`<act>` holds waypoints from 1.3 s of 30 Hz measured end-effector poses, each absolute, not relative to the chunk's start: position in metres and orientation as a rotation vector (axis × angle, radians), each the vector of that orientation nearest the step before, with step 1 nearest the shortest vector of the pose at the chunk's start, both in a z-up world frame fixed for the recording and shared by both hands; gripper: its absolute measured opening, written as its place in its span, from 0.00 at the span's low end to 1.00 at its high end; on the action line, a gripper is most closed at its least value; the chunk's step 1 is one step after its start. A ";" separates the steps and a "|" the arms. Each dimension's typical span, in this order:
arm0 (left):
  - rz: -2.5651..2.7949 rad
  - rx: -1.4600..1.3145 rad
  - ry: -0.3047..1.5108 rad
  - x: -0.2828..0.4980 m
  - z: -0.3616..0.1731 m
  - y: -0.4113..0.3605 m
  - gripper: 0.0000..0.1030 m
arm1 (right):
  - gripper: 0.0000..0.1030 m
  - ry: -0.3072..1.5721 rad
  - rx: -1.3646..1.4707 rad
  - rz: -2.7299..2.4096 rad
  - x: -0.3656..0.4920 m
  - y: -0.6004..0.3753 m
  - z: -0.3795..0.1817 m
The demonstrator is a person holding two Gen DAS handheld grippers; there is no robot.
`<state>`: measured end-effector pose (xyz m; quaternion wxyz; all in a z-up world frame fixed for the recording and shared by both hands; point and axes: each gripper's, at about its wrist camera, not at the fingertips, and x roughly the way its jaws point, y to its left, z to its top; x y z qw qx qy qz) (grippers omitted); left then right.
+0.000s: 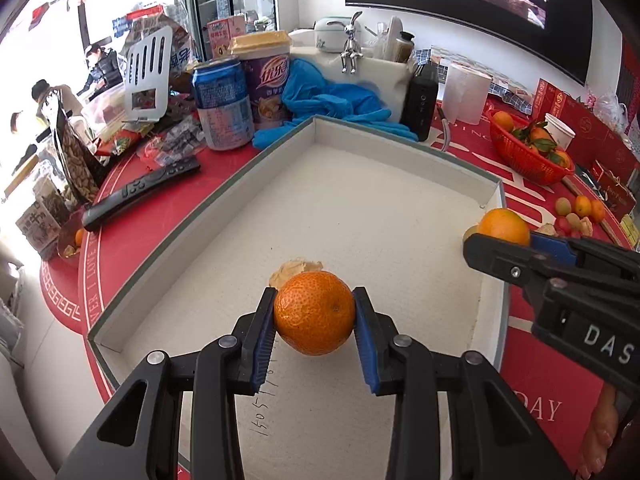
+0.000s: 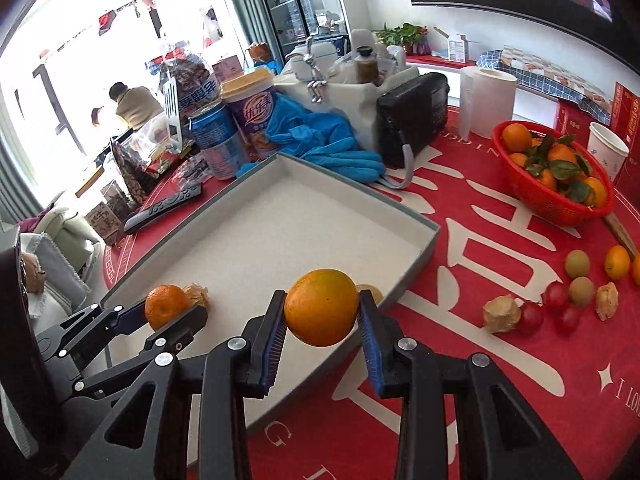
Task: Organize fruits
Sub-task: 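Carry both oranges in the two tools over the white tray, then open both tools to release the oranges into the tray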
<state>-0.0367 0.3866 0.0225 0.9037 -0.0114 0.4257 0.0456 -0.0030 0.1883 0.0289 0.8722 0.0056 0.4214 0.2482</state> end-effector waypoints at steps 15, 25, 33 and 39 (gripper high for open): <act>0.128 -0.019 0.869 -0.041 0.019 0.390 0.73 | 0.37 0.891 -0.008 0.626 -0.006 0.211 0.022; 0.077 0.005 0.773 -0.050 0.060 0.371 0.83 | 1.00 0.764 0.115 0.496 -0.009 0.165 0.066; -0.030 0.022 0.794 -0.051 0.069 0.327 0.83 | 1.00 0.890 0.325 0.302 0.011 0.094 0.057; -0.078 0.068 0.794 -0.053 0.073 0.299 0.83 | 1.00 0.910 0.440 0.201 0.014 0.045 0.056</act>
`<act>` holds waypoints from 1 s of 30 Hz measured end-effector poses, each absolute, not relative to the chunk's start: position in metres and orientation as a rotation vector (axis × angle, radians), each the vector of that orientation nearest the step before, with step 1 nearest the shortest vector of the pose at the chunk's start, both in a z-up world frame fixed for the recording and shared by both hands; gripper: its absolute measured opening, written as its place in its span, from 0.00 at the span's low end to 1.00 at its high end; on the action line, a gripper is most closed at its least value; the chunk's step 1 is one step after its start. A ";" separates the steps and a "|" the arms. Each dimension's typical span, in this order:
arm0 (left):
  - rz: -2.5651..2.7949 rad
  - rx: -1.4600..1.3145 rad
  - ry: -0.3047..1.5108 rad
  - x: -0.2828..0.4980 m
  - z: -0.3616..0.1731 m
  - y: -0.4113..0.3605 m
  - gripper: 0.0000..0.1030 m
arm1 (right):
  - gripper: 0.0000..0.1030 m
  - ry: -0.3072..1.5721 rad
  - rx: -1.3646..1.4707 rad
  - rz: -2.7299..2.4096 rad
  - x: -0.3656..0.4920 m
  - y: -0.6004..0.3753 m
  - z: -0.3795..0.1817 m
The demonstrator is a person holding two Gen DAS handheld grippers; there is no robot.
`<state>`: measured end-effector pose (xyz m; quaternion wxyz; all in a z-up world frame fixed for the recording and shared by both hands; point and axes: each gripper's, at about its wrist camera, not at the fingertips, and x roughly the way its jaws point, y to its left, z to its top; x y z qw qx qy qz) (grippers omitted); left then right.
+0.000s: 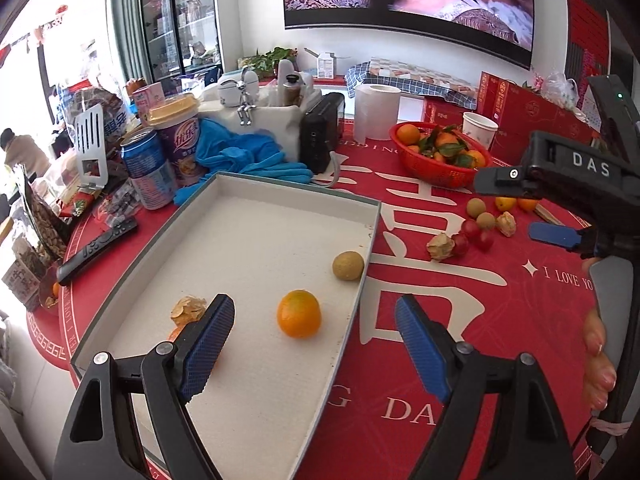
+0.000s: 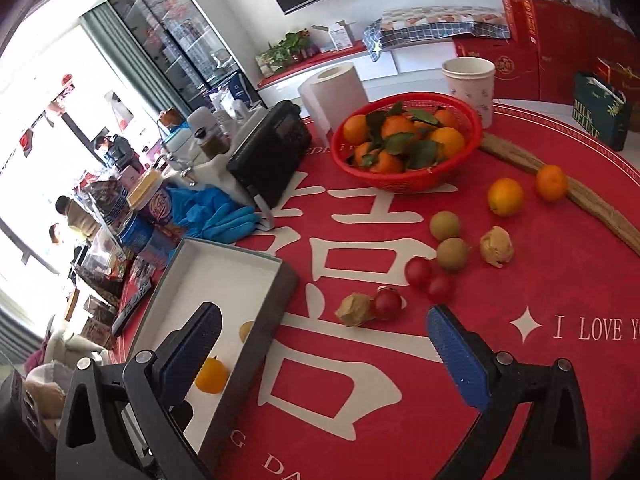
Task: Organize fruits
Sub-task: 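Open both tools to release the oranges into the tray, then move both open tools back toward the fruits on the tablecloth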
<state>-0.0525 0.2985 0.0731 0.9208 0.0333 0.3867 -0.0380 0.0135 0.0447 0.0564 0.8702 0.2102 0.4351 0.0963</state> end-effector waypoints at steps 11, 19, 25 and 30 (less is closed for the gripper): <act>-0.185 0.132 0.807 -0.055 0.071 0.250 0.83 | 1.00 0.976 0.599 0.053 0.004 -0.036 0.032; -0.268 0.157 0.877 -0.055 0.048 0.218 0.83 | 1.00 1.039 0.633 -0.013 0.002 -0.070 0.012; -0.296 0.179 0.903 -0.057 0.040 0.209 0.83 | 1.00 1.073 0.598 -0.044 0.001 -0.077 0.005; -0.297 0.188 0.926 -0.054 0.031 0.208 0.83 | 1.00 1.088 0.618 -0.056 0.001 -0.085 -0.001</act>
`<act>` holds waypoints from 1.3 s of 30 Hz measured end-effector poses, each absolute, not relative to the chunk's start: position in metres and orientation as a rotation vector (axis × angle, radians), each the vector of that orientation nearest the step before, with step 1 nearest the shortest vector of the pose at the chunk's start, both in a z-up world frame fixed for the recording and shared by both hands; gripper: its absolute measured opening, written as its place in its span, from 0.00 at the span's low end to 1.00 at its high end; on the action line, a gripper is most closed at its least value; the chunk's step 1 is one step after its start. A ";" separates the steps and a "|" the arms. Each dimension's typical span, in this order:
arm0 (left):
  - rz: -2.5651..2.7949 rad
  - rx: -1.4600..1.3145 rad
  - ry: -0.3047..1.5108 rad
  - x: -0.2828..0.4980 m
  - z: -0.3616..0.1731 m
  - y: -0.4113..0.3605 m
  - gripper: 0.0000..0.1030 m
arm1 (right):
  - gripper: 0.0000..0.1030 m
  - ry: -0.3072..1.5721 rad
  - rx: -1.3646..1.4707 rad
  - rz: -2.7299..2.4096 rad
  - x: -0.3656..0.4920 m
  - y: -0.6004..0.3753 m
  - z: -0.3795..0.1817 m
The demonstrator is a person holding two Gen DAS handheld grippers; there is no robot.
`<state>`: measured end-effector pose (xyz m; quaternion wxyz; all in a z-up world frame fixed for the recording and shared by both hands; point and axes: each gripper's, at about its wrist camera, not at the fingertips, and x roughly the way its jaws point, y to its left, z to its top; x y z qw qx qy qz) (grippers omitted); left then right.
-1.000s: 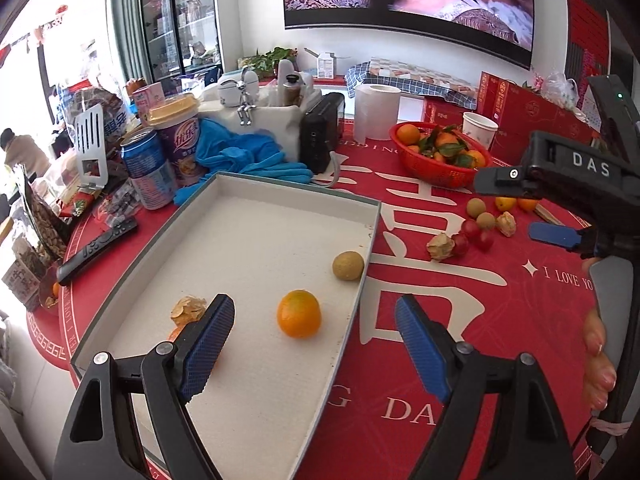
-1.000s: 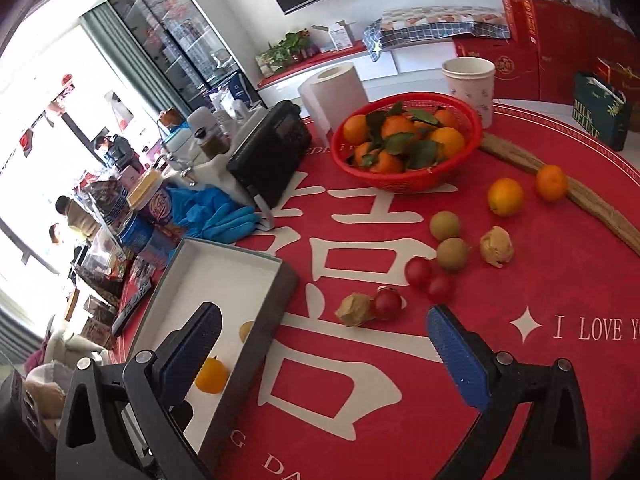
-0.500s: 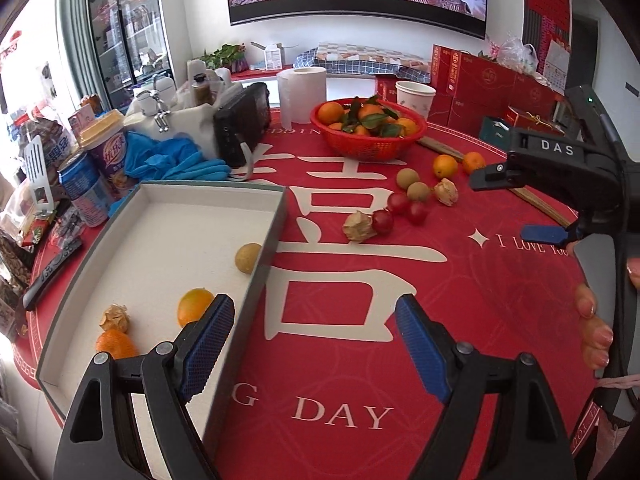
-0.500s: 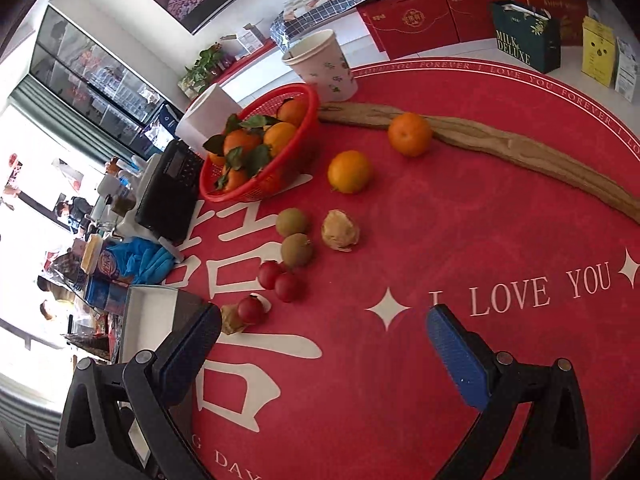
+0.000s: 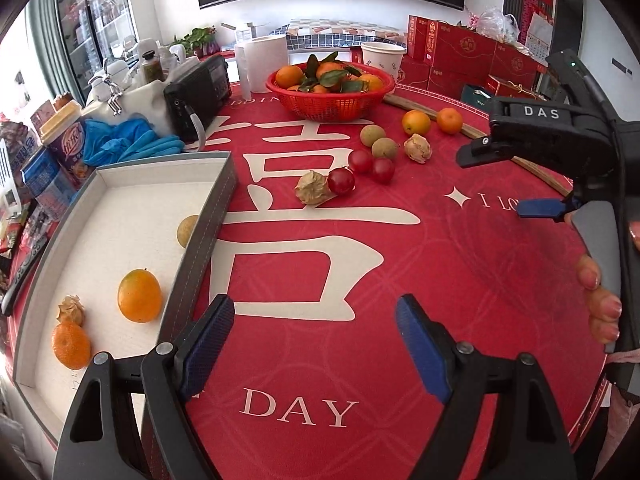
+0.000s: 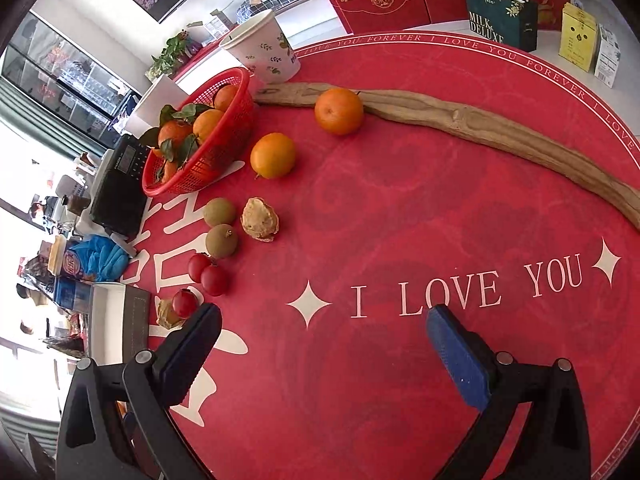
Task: Organize fruits
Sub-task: 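Move both open tools back toward the fruits on the tablecloth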
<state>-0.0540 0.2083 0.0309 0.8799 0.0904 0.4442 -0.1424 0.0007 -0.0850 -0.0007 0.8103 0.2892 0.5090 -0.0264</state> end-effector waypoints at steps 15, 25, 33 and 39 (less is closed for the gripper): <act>-0.249 0.180 0.964 -0.035 0.009 0.230 0.83 | 1.00 1.079 0.556 -0.089 0.003 -0.088 0.005; -0.296 0.172 0.935 -0.019 0.025 0.216 0.83 | 1.00 1.109 0.463 -0.164 0.005 -0.099 -0.002; -0.285 0.197 0.931 0.014 0.017 0.195 0.83 | 1.00 1.125 0.140 -0.210 0.011 -0.066 -0.013; -0.313 0.244 0.918 0.033 0.010 0.179 0.77 | 1.00 1.086 0.109 -0.161 0.006 -0.069 -0.015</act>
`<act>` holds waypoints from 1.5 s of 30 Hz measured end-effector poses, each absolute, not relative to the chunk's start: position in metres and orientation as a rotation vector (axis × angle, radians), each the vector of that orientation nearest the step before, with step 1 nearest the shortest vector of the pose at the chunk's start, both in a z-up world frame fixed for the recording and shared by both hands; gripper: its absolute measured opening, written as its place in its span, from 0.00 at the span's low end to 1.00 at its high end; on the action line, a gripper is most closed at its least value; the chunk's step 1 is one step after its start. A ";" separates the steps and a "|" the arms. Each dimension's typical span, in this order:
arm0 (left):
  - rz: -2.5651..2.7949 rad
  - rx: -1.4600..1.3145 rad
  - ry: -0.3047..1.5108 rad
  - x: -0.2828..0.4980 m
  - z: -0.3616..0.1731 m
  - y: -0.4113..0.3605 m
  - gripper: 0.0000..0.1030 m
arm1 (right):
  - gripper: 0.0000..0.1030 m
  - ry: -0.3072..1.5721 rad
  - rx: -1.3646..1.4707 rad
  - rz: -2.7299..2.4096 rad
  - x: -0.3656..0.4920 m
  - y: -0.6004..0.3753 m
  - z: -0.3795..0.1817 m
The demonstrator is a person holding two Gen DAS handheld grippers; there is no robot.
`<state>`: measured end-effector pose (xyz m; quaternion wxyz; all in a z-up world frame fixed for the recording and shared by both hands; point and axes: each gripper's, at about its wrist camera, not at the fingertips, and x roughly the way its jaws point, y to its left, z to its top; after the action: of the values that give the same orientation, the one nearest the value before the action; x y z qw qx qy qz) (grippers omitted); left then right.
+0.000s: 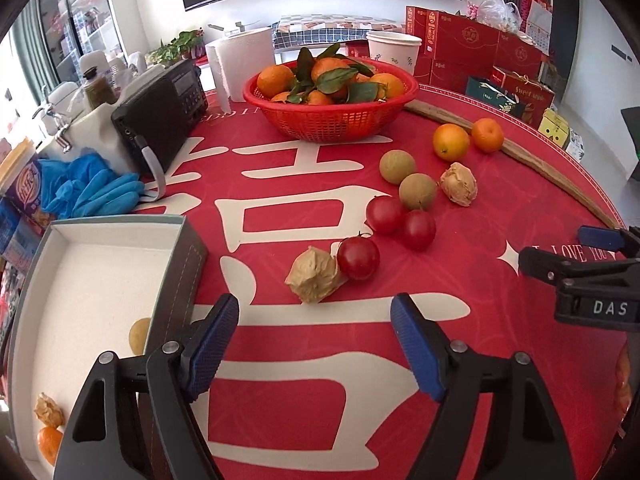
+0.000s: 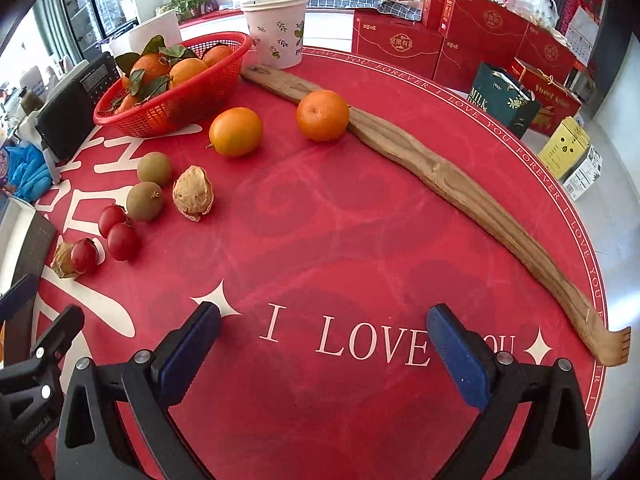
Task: Organize fruits
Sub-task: 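Grasp a papery husk fruit with the left tool while the right tool grasps another, then carry both husk fruits in the two tools toward the white tray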
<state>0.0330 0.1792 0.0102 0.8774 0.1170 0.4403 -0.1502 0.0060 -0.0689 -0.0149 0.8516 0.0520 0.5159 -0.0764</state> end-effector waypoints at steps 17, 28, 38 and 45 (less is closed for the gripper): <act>-0.380 0.206 0.902 0.050 0.009 0.171 0.25 | 0.65 0.937 0.038 -0.059 0.053 -0.023 -0.011; -0.355 0.180 0.885 -0.005 0.009 0.201 0.25 | 0.21 0.914 0.207 0.012 0.032 -0.052 -0.005; -0.276 0.185 0.731 -0.044 0.047 0.226 0.25 | 0.21 0.846 0.220 0.074 -0.006 -0.062 0.017; -0.181 0.165 0.711 -0.050 0.055 0.260 0.25 | 0.21 0.788 0.224 0.149 -0.016 -0.046 0.036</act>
<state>-0.0495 0.2597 0.0548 0.9301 0.0807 0.3474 -0.0884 -0.0158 -0.0457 0.0359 0.9145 0.1089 0.3829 0.0724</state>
